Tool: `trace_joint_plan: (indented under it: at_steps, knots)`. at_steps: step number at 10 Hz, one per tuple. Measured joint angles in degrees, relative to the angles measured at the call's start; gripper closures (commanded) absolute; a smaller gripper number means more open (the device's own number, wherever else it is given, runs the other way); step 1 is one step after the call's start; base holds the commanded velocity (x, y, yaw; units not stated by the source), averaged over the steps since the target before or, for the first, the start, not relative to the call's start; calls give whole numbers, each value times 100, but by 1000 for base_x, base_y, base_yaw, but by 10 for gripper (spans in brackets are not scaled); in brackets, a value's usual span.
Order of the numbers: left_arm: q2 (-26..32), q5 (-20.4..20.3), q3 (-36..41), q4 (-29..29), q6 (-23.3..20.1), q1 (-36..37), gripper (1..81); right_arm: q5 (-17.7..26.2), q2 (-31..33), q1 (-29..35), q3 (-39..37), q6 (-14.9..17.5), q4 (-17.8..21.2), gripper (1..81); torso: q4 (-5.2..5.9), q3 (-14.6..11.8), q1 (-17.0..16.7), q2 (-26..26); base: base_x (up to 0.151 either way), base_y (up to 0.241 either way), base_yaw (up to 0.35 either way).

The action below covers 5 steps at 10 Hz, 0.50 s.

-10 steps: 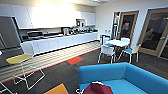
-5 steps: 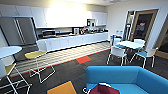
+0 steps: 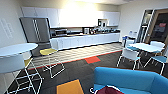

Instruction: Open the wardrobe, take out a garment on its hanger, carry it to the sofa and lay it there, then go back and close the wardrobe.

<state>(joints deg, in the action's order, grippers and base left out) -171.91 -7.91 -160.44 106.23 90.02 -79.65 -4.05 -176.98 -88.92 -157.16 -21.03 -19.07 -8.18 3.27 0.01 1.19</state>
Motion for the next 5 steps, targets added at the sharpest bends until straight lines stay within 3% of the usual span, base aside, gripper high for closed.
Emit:
trace_joint_plan:
  at_steps: [5]
  knots:
    - [-50, -5, -4, 35, 0, 13, 10, -6, 13, -30, -43, -2, 0, 10, 0, 0, 0, 0, 0, 0, 296]
